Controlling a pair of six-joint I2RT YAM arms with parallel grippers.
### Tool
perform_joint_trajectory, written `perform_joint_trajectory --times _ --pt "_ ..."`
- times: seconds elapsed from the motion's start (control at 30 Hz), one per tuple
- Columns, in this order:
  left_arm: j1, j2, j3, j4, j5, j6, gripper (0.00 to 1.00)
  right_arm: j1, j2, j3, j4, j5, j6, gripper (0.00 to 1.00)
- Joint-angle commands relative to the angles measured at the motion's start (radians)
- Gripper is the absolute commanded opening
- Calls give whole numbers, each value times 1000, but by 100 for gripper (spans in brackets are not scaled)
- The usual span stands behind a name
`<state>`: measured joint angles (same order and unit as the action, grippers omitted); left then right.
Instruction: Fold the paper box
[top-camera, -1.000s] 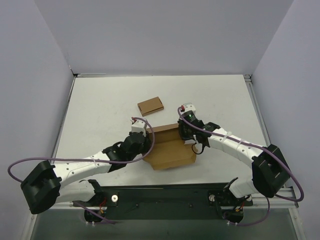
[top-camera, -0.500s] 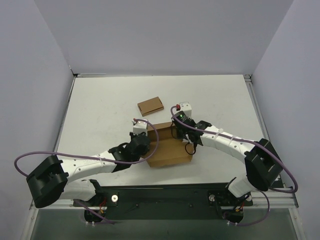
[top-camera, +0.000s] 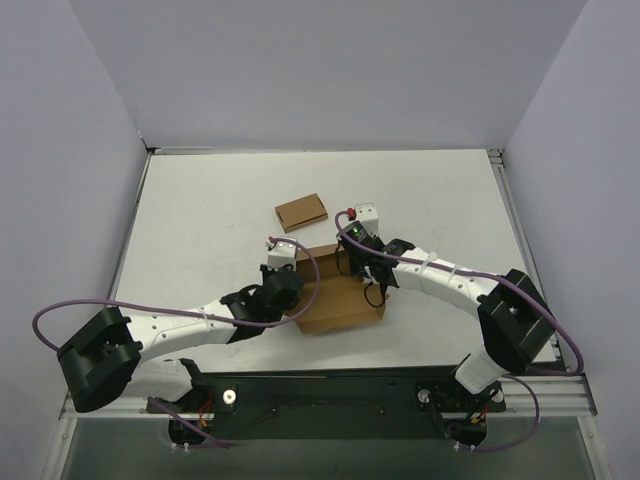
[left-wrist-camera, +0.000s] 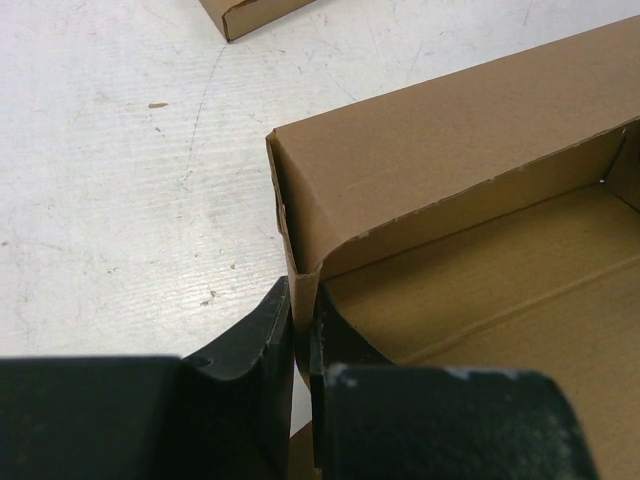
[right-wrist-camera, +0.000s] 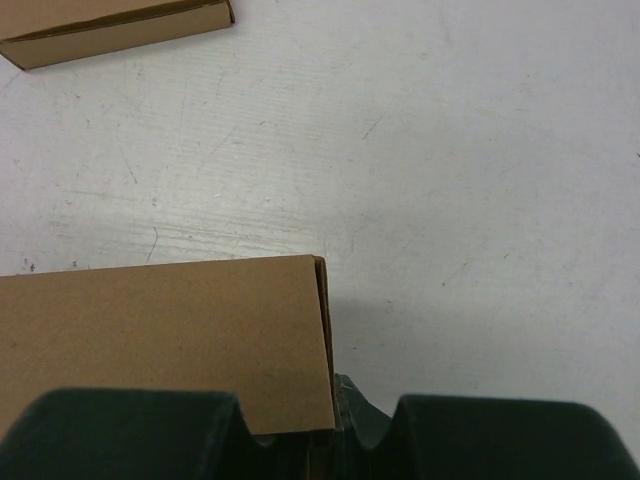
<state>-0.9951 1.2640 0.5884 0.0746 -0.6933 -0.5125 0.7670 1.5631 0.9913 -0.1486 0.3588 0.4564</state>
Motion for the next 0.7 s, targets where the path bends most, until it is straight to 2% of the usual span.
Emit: perform_joint_trajectory --times 0.0,0.07,0.1,0.2,0.3,0.5,0.63,0.67 --pt "-4 32 103 -15 26 23 9 -32 -1 20 -82 -25 -21 16" --pt "10 69 142 -68 47 22 9 -31 -18 23 -82 -84 -9 30" --pt "21 78 151 -73 76 22 9 -29 -37 24 -82 -112 2 40" --pt "64 100 183 -142 141 2 11 -29 -76 18 -86 -175 7 55" --pt "87 101 206 -160 189 0 12 -29 -112 6 -98 -207 7 62" --pt "90 103 235 -203 199 9 14 -32 -160 -26 -108 -207 11 58" --pt "92 84 235 -202 221 15 22 -35 -144 -25 -111 -207 1 41" --pt "92 78 234 -196 235 23 32 -38 -138 -25 -111 -215 -1 36"
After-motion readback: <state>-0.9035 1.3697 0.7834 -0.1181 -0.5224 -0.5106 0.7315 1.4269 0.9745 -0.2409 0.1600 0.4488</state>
